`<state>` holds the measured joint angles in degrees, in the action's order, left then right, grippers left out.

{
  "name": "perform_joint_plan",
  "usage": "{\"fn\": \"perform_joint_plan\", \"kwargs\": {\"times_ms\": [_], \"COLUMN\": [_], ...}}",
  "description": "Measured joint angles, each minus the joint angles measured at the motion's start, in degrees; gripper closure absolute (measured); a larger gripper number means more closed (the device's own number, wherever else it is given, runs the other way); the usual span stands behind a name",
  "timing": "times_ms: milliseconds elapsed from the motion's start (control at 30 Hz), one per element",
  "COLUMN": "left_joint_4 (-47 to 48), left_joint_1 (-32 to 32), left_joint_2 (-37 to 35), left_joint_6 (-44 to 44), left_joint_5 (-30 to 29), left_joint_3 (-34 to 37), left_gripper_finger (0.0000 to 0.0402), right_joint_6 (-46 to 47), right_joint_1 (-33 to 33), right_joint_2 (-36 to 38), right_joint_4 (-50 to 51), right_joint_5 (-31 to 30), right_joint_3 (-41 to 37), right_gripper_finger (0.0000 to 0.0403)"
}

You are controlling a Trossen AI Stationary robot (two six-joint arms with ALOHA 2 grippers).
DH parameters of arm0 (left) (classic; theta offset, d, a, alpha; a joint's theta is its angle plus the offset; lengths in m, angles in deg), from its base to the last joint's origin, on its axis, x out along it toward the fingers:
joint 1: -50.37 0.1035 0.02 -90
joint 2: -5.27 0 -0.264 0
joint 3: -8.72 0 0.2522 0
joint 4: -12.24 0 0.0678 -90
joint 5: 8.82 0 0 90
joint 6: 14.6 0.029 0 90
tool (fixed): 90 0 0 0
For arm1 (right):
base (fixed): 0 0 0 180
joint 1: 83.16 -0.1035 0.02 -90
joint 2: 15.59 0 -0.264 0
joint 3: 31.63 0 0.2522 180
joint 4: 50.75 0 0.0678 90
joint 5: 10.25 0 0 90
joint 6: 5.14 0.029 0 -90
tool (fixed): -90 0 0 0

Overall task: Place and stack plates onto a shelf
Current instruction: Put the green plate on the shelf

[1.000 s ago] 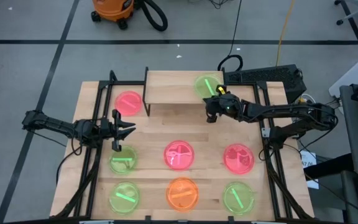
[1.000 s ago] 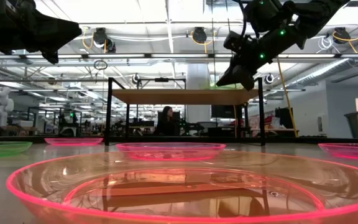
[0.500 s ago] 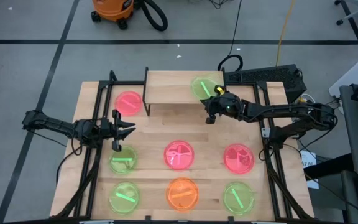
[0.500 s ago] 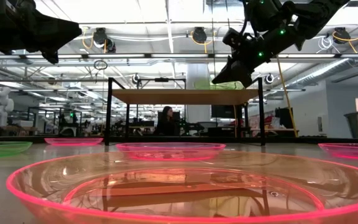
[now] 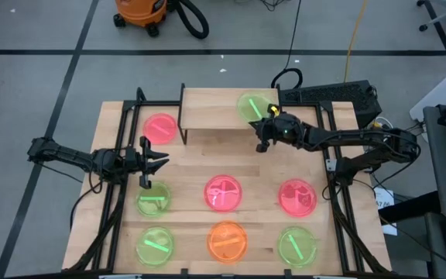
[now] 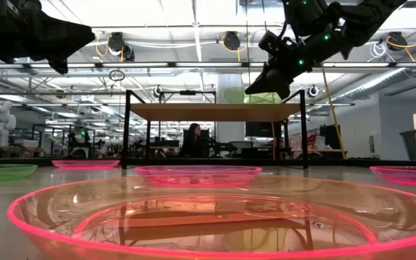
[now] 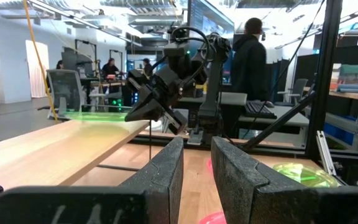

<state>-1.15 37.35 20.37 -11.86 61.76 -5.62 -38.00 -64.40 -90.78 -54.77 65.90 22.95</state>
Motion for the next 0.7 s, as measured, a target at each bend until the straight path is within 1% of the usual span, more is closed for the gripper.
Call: {"fn": "perform_joint_plan", "kwargs": {"times_ms": [300, 367, 433, 533, 633, 700], "left_joint_4": [0.0, 0.0, 0.0, 0.0, 0.0, 0.1], "left_joint_1": [0.0, 0.0, 0.0, 0.0, 0.0, 0.0], "left_joint_2": [0.0, 0.0, 0.0, 0.0, 0.0, 0.0], "left_joint_6": [0.0, 0.0, 0.0, 0.0, 0.0, 0.0], "left_joint_5": [0.0, 0.0, 0.0, 0.0, 0.0, 0.0], "left_joint_3": [0.0, 0.0, 0.0, 0.0, 0.0, 0.0], "left_gripper_finger": [0.0314, 0.0314, 0.0314, 0.0314, 0.0314, 0.0314], "right_joint_6": [-2.1, -3.0, -3.5, -4.3, -3.8, -2.8], "right_joint_1": [1.6, 1.8, 1.9, 1.9, 1.9, 2.2], "right_joint_2": [-0.7, -0.9, -2.0, -4.5, -6.2, -6.4], "right_joint_4": [-0.5, 0.1, 1.3, 6.0, 8.2, 8.9], "right_joint_5": [0.6, 1.8, 3.4, 3.5, 3.3, 2.0], "right_joint_3": [1.1, 2.2, 4.7, 8.5, 9.2, 9.1], "right_gripper_finger": [0.0403, 0.0403, 0.0403, 0.0403, 0.0403, 0.0403]}}
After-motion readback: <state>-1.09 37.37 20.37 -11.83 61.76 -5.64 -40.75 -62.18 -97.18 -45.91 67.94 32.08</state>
